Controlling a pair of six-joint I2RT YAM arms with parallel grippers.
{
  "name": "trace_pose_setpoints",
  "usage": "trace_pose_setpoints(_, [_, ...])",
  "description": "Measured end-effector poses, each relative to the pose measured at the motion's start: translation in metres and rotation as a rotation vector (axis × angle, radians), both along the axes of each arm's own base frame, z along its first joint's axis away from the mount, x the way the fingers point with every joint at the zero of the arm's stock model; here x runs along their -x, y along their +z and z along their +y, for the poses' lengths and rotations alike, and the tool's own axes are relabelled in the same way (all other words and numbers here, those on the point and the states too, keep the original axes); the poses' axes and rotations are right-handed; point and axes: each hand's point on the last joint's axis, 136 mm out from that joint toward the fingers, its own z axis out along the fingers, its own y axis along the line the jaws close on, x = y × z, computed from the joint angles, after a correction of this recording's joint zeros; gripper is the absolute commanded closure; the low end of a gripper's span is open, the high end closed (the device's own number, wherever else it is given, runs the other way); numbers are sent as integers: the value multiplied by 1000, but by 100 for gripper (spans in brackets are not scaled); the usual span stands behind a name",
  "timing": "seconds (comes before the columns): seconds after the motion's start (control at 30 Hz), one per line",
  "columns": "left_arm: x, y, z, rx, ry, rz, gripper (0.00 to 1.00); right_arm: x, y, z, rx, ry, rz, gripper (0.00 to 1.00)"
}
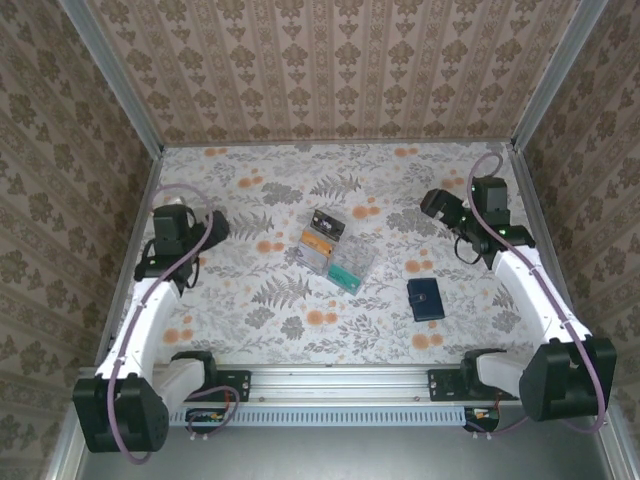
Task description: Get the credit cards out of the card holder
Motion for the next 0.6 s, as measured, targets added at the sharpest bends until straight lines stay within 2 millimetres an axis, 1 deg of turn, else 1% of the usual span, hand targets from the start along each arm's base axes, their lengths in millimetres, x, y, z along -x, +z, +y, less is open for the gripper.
trace_pose_setpoints(0.03, [3,-8,-11,22,-29,24,0,3,-9,12,-47,26,29,0])
trace_pose_setpoints(0.17, [14,-34,-53,100,-140,121,7,14,-35,62,-175,137,134,0])
trace_pose_setpoints(0.23, [20,-44,-74,129,-192,164,16,17,-45,89,-212,198,171,2])
trace_pose_setpoints(0.33, [32,-59,-103,158,-262,230,26,22,-59,120,-250,267,223,6])
trace_pose_setpoints(0.4, [39,-69,-118,169,-294,275,32,23,-68,133,-271,290,257,7])
trace_pose_setpoints(0.43, [43,-76,-125,175,-305,299,36,23,-74,137,-278,290,276,8])
trace_pose_setpoints(0.5, [49,-88,-135,188,-319,336,43,25,-81,139,-282,285,301,8])
trace_pose_setpoints(0.6, [57,-104,-151,200,-344,390,52,25,-81,139,-285,274,304,8])
